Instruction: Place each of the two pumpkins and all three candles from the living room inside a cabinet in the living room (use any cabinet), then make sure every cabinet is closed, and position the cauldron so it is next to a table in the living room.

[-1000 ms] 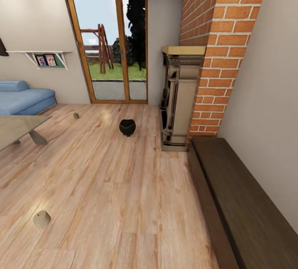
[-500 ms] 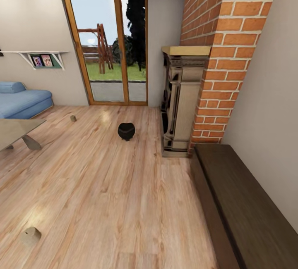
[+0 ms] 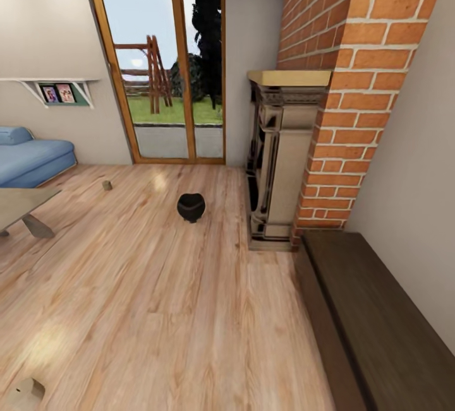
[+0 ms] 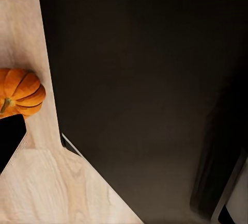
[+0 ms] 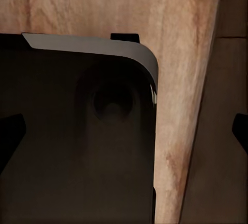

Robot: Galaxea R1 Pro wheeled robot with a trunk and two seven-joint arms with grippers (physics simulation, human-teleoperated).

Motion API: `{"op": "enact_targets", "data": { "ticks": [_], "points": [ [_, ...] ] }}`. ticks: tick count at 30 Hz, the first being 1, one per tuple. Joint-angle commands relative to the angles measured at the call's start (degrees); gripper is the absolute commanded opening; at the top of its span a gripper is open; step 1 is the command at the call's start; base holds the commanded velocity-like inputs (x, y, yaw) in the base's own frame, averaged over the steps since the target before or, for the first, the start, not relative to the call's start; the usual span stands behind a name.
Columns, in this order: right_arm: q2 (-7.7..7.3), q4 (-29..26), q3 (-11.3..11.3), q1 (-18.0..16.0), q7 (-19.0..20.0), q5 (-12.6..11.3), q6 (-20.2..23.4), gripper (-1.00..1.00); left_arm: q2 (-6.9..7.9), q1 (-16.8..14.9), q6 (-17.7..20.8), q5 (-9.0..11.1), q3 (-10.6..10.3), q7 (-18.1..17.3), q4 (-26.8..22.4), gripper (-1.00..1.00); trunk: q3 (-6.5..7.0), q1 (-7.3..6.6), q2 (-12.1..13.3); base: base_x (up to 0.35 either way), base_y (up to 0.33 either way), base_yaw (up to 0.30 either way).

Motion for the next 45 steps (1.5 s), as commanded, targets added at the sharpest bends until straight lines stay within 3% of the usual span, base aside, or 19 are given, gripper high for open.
{"op": "enact_targets", "data": {
  "ticks": [1, 22, 45],
  "points": [
    [-0.03, 0.0, 0.0, 0.0, 0.0, 0.0, 0.0, 1.00, 0.00, 0.0, 0.0, 0.0, 0.0, 0.0, 0.0, 1.00, 0.00, 0.00, 0.0, 0.333, 0.000, 0.000],
    [-0.09, 0.0, 0.0, 0.0, 0.0, 0.1, -0.1, 1.00, 0.01, 0.0, 0.0, 0.1, 0.0, 0.0, 0.0, 1.00, 0.05, 0.00, 0.0, 0.333, 0.011, -0.164],
    [-0.18, 0.0, 0.0, 0.0, 0.0, 0.0, -0.1, 1.00, 0.09, 0.0, 0.0, 0.1, 0.1, 0.0, -0.1, 1.00, 0.51, 0.00, 0.0, 0.289, 0.195, -0.236]
  ]
}}
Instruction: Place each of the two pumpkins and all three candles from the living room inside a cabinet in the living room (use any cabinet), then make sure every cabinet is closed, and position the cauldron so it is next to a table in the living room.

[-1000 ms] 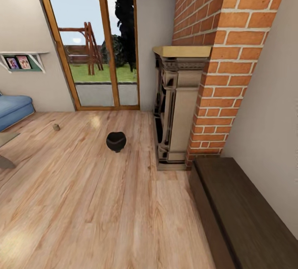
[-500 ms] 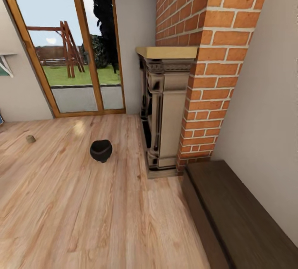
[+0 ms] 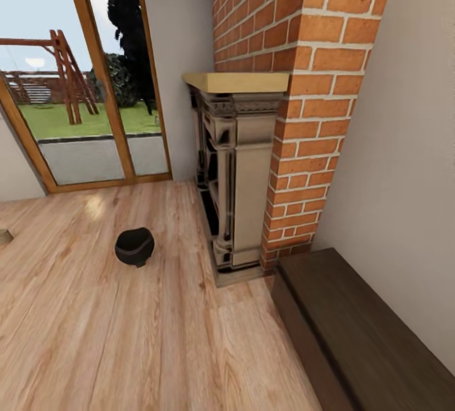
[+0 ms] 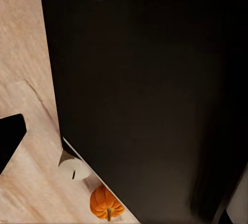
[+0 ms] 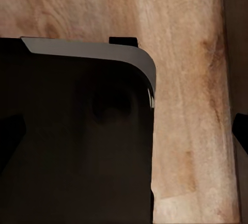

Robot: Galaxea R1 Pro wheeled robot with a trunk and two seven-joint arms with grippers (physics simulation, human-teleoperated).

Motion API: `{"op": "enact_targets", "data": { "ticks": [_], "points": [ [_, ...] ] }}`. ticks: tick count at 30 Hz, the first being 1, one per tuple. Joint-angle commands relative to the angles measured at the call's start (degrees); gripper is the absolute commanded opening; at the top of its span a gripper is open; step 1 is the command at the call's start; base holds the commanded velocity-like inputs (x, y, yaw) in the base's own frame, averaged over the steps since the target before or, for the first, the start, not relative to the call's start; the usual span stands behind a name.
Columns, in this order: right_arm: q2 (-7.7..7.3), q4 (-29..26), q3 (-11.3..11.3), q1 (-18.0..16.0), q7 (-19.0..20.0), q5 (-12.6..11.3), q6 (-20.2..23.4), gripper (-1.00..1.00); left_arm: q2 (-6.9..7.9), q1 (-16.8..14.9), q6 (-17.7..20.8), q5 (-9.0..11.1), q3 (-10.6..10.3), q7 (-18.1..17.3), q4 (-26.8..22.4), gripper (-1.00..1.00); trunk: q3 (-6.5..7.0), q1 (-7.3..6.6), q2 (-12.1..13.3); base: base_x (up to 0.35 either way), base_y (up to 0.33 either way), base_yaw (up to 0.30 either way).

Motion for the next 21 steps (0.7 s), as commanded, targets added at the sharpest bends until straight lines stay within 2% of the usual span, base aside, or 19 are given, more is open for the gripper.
{"op": "enact_targets", "data": {
  "ticks": [1, 5, 21],
  "points": [
    [0.03, 0.0, 0.0, 0.0, 0.0, 0.0, 0.0, 1.00, 0.00, 0.0, 0.0, 0.0, 0.0, 0.0, 0.0, 1.00, 0.02, 0.00, 0.0, 0.271, 0.220, -0.236],
    [0.07, 0.0, 0.0, 0.0, 0.0, 0.0, 0.0, 1.00, -0.01, 0.0, 0.0, 0.0, 0.0, 0.0, 0.0, 1.00, 0.08, 0.00, 0.0, 0.233, 0.161, -0.188],
    [-0.26, 0.1, 0.0, -0.5, -0.3, 0.0, -0.2, 1.00, -0.09, 0.0, -0.2, 0.1, 0.0, 0.1, -0.2, 1.00, 0.08, 0.00, 0.0, 0.007, 0.003, -0.002]
  ]
}}
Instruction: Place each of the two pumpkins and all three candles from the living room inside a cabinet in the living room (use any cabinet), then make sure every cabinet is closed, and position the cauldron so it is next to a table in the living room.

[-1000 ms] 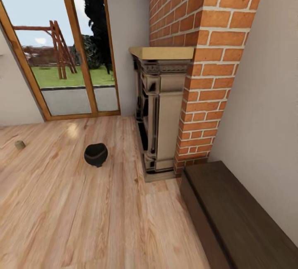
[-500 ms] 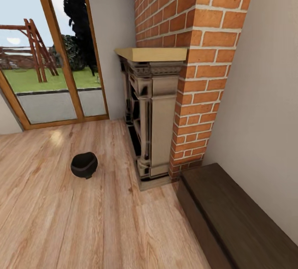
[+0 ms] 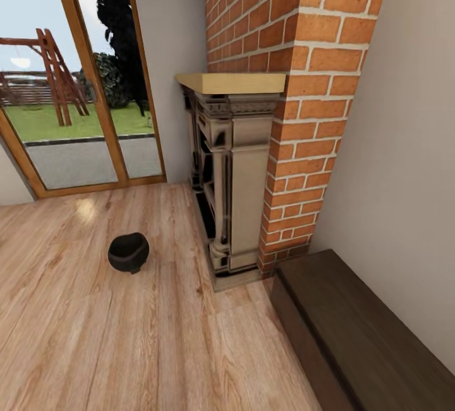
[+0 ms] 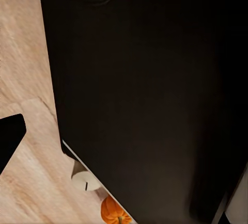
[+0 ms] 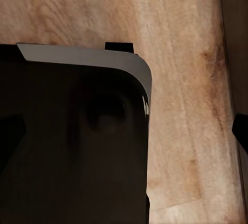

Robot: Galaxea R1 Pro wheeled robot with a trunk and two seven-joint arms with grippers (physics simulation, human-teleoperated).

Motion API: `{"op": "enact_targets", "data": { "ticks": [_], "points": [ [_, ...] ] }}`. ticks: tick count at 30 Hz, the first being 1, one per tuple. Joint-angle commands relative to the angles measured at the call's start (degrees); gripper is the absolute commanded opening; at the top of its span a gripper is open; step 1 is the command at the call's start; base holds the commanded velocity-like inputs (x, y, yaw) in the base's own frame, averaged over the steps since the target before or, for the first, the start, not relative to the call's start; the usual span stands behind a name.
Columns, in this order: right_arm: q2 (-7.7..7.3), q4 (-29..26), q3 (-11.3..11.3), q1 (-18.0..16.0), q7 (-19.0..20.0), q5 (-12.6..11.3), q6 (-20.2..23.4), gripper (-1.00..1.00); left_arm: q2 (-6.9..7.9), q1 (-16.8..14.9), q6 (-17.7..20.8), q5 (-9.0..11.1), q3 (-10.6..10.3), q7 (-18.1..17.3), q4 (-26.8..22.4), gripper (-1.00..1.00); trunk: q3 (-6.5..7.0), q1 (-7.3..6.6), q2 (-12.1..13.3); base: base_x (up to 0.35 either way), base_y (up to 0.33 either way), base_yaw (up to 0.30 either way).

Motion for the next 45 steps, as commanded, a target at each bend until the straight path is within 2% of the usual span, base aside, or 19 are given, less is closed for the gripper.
{"op": "enact_targets", "data": {
  "ticks": [1, 15, 39, 45],
  "points": [
    [0.00, 0.0, 0.0, 0.0, 0.0, 0.0, 0.0, 1.00, 0.00, 0.0, 0.0, 0.0, 0.0, 0.0, 0.0, 1.00, 0.00, 0.00, 0.0, 0.100, 0.059, 0.000],
    [0.00, 0.0, 0.0, 0.0, 0.1, 0.0, 0.0, 1.00, 0.00, 0.0, 0.0, 0.0, 0.0, -0.1, 0.0, 1.00, 0.04, 0.00, 0.0, 0.253, 0.129, -0.014],
    [0.00, 0.0, 0.0, 0.0, 0.4, -0.1, 0.0, 1.00, 0.00, 0.0, 0.0, 0.0, 0.0, 0.0, 0.0, 1.00, 1.22, 0.00, 0.0, 0.014, 0.003, -0.239],
    [0.00, 0.0, 0.0, 0.0, 0.4, -0.1, 0.0, 1.00, 0.00, 0.0, 0.0, 0.0, 0.0, 0.0, 0.0, 1.00, 1.53, 0.00, 0.0, 0.000, 0.194, -0.246]
  ]
}}
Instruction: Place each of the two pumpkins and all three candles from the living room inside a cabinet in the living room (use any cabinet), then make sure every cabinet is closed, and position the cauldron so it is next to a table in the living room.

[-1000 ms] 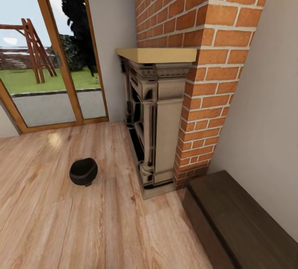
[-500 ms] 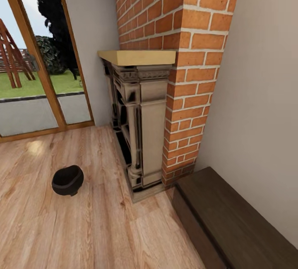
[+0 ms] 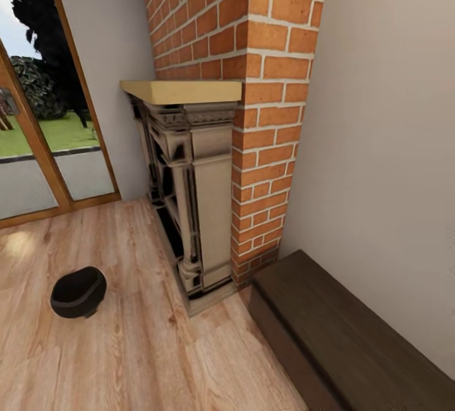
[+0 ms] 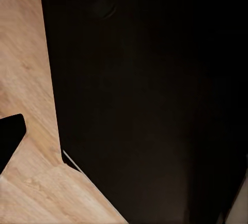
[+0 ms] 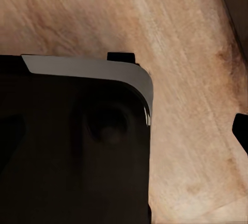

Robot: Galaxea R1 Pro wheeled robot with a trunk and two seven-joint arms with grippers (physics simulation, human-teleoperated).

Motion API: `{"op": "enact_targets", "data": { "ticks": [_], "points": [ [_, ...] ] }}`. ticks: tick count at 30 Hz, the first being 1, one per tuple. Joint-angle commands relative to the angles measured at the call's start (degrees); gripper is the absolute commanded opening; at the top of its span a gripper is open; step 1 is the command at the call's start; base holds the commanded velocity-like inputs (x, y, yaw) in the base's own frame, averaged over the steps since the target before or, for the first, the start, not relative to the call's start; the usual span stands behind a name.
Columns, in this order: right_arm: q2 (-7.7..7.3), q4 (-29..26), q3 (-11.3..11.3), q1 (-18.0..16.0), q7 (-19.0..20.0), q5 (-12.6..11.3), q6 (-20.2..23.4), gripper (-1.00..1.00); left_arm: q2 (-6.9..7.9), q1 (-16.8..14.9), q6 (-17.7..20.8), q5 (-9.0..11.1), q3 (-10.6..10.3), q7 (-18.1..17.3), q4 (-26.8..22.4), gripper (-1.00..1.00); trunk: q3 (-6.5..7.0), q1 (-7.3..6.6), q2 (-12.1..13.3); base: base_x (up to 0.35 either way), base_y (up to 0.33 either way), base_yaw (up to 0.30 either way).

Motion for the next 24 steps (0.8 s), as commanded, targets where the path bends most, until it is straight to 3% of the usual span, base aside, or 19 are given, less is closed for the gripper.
{"op": "enact_targets", "data": {
  "ticks": [1, 18, 24],
  "points": [
    [0.00, 0.0, 0.0, 0.0, 0.0, 0.0, 0.0, 1.00, 0.00, 0.0, 0.0, 0.0, 0.0, 0.0, 0.0, 1.00, 0.05, 0.00, 0.0, 0.000, 0.269, -0.246],
    [0.00, 0.0, 0.0, 0.0, 0.0, 0.0, 0.0, 1.00, 0.00, 0.0, 0.0, 0.0, 0.0, 0.0, 0.0, 1.00, 0.90, 0.00, 0.0, 0.000, 0.276, -0.245],
    [0.08, 0.0, 0.0, 0.0, 0.0, 0.0, 0.0, 1.00, 0.00, 0.0, 0.0, 0.0, 0.0, 0.0, 0.0, 1.00, 0.97, 0.00, 0.0, 0.000, 0.233, -0.074]
  ]
}}
